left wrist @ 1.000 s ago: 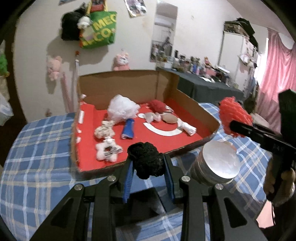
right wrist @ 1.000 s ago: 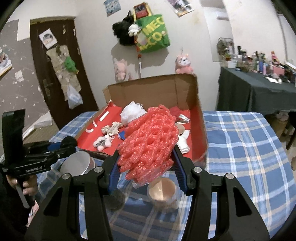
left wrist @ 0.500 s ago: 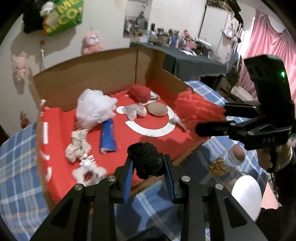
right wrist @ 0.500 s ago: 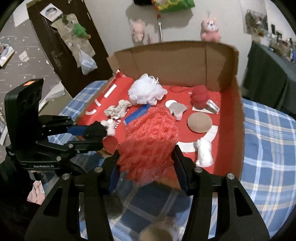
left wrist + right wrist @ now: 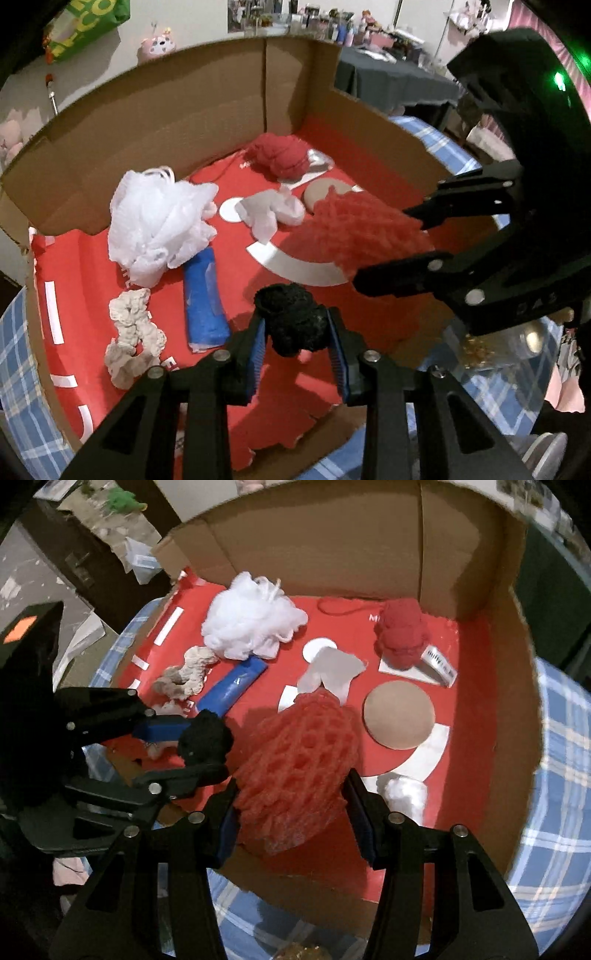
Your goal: Organize soft objects
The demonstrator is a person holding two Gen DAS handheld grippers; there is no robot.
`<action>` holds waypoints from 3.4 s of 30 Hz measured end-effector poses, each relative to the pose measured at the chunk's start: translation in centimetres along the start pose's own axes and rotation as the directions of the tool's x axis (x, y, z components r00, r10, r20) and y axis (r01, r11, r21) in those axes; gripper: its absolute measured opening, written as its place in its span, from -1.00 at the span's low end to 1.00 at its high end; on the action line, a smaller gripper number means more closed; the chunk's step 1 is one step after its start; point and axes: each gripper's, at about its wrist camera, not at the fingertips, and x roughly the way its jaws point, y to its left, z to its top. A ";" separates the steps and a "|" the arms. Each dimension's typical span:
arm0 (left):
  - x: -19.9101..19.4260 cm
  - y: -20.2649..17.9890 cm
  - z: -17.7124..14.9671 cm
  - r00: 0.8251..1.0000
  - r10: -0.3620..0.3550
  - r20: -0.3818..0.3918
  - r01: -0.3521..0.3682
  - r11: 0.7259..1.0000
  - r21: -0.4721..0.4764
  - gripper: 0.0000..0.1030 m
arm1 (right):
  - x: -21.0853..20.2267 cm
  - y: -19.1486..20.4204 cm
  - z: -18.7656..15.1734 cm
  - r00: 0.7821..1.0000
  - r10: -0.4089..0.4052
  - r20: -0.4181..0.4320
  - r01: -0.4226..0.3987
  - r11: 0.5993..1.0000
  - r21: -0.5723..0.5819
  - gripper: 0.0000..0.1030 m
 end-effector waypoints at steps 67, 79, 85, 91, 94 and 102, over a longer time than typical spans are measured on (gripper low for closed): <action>-7.5 0.8 -5.5 0.951 0.270 0.153 -0.191 0.898 -0.397 0.99 | -5.7 3.4 -4.4 0.940 -0.288 0.180 0.265 0.954 0.141 0.58; -4.6 1.1 -6.8 0.959 0.271 0.086 -0.203 0.865 -0.459 0.99 | -3.2 2.7 -5.6 0.926 -0.341 0.161 0.317 0.935 0.157 0.58; -4.5 1.2 -6.7 0.958 0.276 0.082 -0.209 0.861 -0.464 0.99 | -2.3 1.7 -5.8 0.932 -0.332 0.144 0.306 0.935 0.179 0.58; -4.2 1.0 -6.4 0.955 0.286 0.078 -0.224 0.869 -0.442 0.99 | -2.1 1.5 -6.0 0.936 -0.321 0.147 0.292 0.938 0.187 0.58; -4.0 1.0 -6.4 0.957 0.284 0.065 -0.228 0.869 -0.439 0.99 | -2.1 1.5 -6.0 0.934 -0.326 0.145 0.297 0.936 0.191 0.58; -3.7 1.2 -6.3 0.956 0.289 0.045 -0.240 0.863 -0.446 0.99 | -2.1 1.4 -6.1 0.927 -0.346 0.145 0.317 0.929 0.189 0.58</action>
